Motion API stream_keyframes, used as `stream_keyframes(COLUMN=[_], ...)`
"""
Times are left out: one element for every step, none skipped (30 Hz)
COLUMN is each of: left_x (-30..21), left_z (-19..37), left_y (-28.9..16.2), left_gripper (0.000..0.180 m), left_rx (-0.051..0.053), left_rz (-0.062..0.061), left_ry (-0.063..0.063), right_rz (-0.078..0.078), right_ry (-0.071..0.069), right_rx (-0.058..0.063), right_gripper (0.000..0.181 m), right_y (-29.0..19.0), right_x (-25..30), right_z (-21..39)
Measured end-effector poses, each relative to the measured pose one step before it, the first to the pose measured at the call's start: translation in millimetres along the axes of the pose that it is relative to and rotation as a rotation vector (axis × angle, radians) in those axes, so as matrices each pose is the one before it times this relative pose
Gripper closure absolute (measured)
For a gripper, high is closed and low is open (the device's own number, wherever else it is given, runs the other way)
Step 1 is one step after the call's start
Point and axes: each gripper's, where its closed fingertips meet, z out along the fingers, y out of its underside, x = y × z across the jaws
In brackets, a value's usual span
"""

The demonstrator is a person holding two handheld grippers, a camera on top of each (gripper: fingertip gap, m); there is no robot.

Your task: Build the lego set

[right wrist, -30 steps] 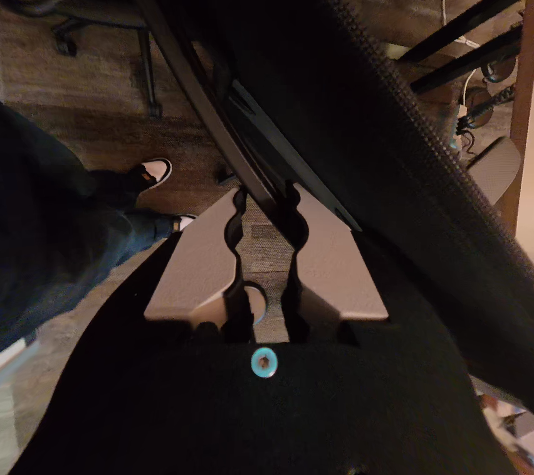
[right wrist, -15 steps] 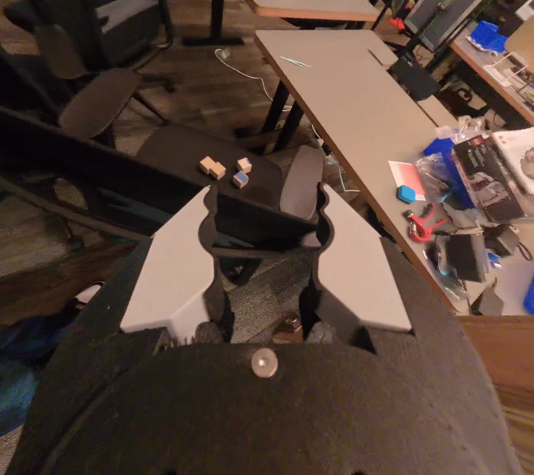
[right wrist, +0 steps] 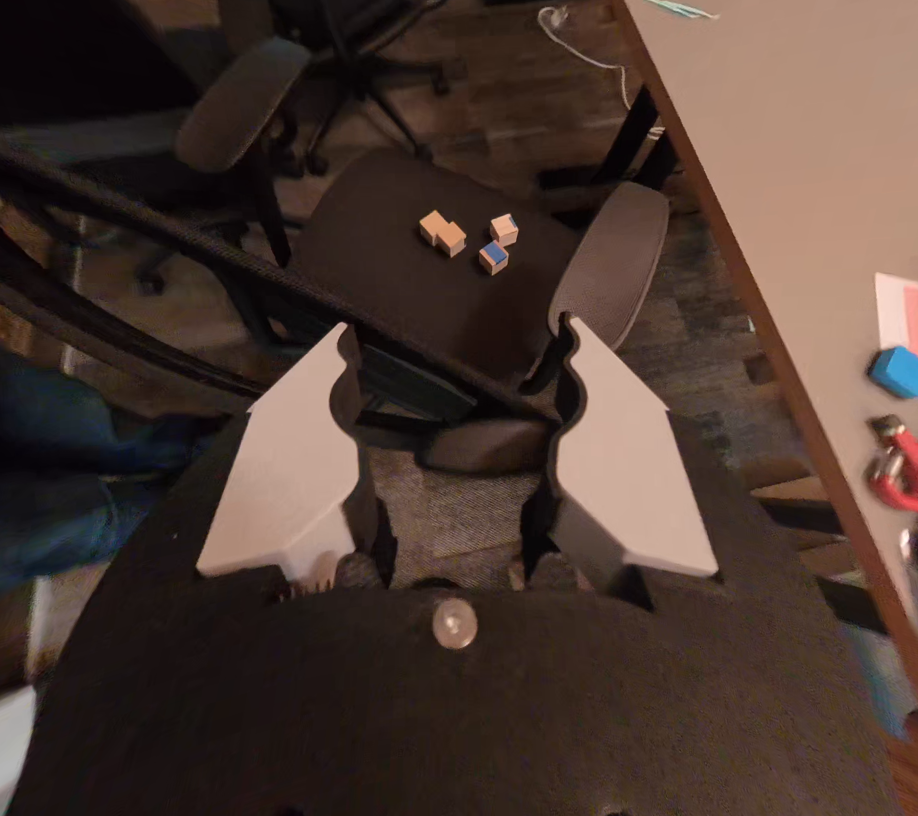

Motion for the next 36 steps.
stream_keyframes(left_x=[1.32,-0.24,-0.28,-0.71,-0.89,0.25,-0.67,-1.31,-0.41,-0.62,-0.65,-1.32,-1.38,-1.75,-3.42,-1.67,-1.37,-2.03,-1.8,-0.83,-0.3,-1.92,-0.07,1.16,1.29,0.89,0.75,1.49,1.53,2.41,2.87,2.97,2.81,3.71,4.32,4.68], left_z=[1.02,-0.51,-0.6,-1.04,-1.65,-1.48,-2.69,-3.53,-2.99,-2.93,-2.38,-3.08,-3.77,-4.26,-4.23,-3.28,-2.62,-1.67,0.68,0.89,-0.82,-4.79,-3.85,-3.17,-3.23,-3.17,-3.24,-2.6,-2.87,-2.45,-2.47,-2.53,-2.48,-2.22,-1.7,-1.45], left_y=[1.21,-0.08,0.17,-0.06,0.11,1.26,1.01,0.41,1.61,1.32,1.67,1.49,1.77,1.51,0.93,1.74,2.97,3.33,3.94,3.52,4.14,1.06,1.44,3.77,3.98,2.46,1.88,2.61,2.04,2.51,2.88,2.47,2.27,2.23,2.53,2.98], left_gripper=[0.135,0.135,0.134,0.134,0.134,0.134,0.134,0.134,0.133,0.134,0.134,0.134,0.133,0.133,0.136,0.135,0.134,0.133,0.13,0.129,0.128,0.128,0.127,0.126,0.125,0.125,0.125,0.126,0.126,0.126,0.127,0.127,0.128,0.128,0.128,0.129], left_rx=[-0.0044,0.006,0.0044,0.0023,0.0002,-0.0036,0.0014,0.0061,0.0015,0.0001,-0.0069,-0.0056,-0.004,0.0001,0.0033,-0.0038,-0.0167,-0.0242,-0.0254,-0.0246,-0.0291,0.0062,0.012,-0.0081,-0.0147,-0.0028,-0.0015,-0.0104,-0.0061,-0.0072,-0.008,-0.0034,0.0,0.0021,-0.0012,-0.0052], left_rz=[-0.0013,-0.0051,0.0,0.0023,-0.0002,0.0024,0.0028,0.0006,0.0042,0.0037,0.0035,0.0047,0.0029,0.0003,-0.0093,-0.001,0.0196,0.0103,0.0087,0.0256,0.0214,-0.0023,-0.0018,0.0062,0.0064,0.0055,0.0056,0.0079,0.0073,0.0094,0.0083,0.0064,0.0082,0.0068,0.0071,0.0089], left_ry=[0.0049,-0.0022,-0.0034,-0.0065,-0.0052,0.0022,-0.0024,-0.0054,-0.0012,-0.004,-0.007,-0.0113,-0.0073,-0.0068,-0.0156,-0.0071,-0.0121,-0.0114,-0.0078,-0.0065,0.0049,0.0063,0.0128,0.0077,0.0062,0.009,0.0096,0.0115,0.013,0.0165,0.015,0.0133,0.0107,0.013,0.0146,0.0147], right_rz=[-0.0266,0.0012,0.009,0.0086,-0.0053,-0.0228,-0.0149,-0.0159,-0.0069,-0.0048,-0.0024,0.0,-0.0001,0.0005,0.0013,0.0014,0.0032,0.0066,0.0061,0.0038,0.0077,0.0143,0.0145,0.0091,0.0067,0.0113,0.0116,0.0132,0.0137,0.01,0.0125,0.015,0.0133,0.0137,0.0142,0.0115], right_ry=[-0.02,-0.0352,-0.0481,-0.0545,-0.0493,-0.0326,-0.0194,-0.0074,-0.0035,-0.0019,0.0017,0.0036,0.0027,0.0027,0.0008,-0.007,-0.0084,-0.003,0.0015,0.003,0.0108,0.0116,0.0098,0.0058,0.0071,0.0092,0.0094,0.0102,0.0102,0.0063,0.0069,0.0098,0.01,0.0096,0.0092,0.009], right_rx=[-0.0326,-0.031,-0.012,-0.0018,-0.0117,-0.0117,-0.0078,-0.0204,-0.019,-0.0128,-0.0019,0.0035,-0.0013,-0.0041,-0.002,-0.0094,-0.0116,-0.006,-0.0036,-0.0113,-0.002,0.0059,-0.0042,-0.0113,-0.0062,0.0025,0.0015,0.0055,0.0073,-0.001,-0.0009,0.0041,0.0053,0.0019,-0.0003,0.0034], right_gripper=[0.1,0.103,0.106,0.111,0.117,0.12,0.12,0.121,0.122,0.122,0.122,0.122,0.123,0.123,0.124,0.124,0.124,0.123,0.123,0.123,0.124,0.124,0.123,0.124,0.124,0.124,0.123,0.123,0.123,0.123,0.123,0.123,0.123,0.123,0.123,0.123], right_y=[1.19,2.65,0.97,0.56,2.95,2.35,0.22,1.65,2.02,2.37,1.84,0.99,1.06,0.59,0.04,1.34,1.29,0.24,0.1,1.57,0.22,-0.08,0.62,1.43,0.87,0.49,0.61,0.05,0.12,1.25,0.93,0.84,1.3,2.08,2.76,2.81], right_x=[-1.72,-1.57,-2.58,-3.38,-3.81,-4.6,-4.67,-4.62,-4.9,-5.69,-5.85,-6.27,-6.86,-7.29,-7.84,-9.11,-9.26,-8.65,-8.38,-8.36,-6.98,-6.42,-6.73,-7.3,-6.82,-6.28,-6.08,-5.46,-5.41,-6.46,-6.54,-6.33,-6.91,-7.24,-7.73,-8.06], right_z=[4.39,3.68,2.32,0.64,1.04,1.92,0.85,0.64,0.69,0.36,0.29,0.39,0.62,1.07,1.32,1.37,1.81,1.96,1.82,1.66,1.49,1.11,1.24,1.19,1.03,0.78,0.57,0.39,0.12,0.04,0.05,-0.18,-0.35,-0.54,-0.8,-1.02])
